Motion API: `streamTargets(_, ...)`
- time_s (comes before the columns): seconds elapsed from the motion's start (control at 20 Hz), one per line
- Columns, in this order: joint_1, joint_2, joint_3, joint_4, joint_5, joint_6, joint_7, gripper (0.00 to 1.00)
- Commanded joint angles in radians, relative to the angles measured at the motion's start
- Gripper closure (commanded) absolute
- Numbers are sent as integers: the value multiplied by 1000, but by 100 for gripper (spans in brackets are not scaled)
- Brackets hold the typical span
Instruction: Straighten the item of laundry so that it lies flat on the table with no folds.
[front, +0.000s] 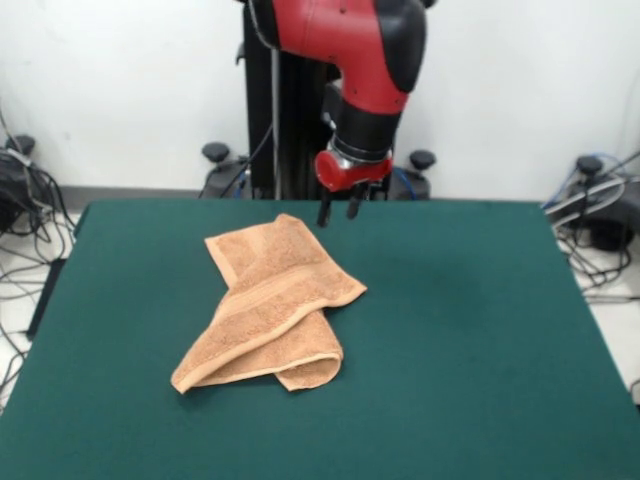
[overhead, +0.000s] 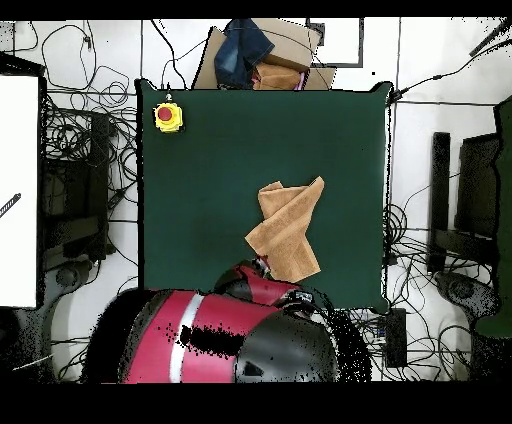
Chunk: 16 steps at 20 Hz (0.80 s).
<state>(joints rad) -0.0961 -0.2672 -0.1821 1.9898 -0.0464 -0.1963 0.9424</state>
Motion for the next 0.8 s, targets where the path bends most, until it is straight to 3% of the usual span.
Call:
streamTargets(0.05,189,110,-165,-242,201,381,197,0)
streamTargets(0.35,246,153,-213,-313,219,504,240,0)
streamTargets(0.7,188,96,-144,-245,162,353,256,0)
streamTargets(0.8,150,51,-99,-201,134,236,263,0)
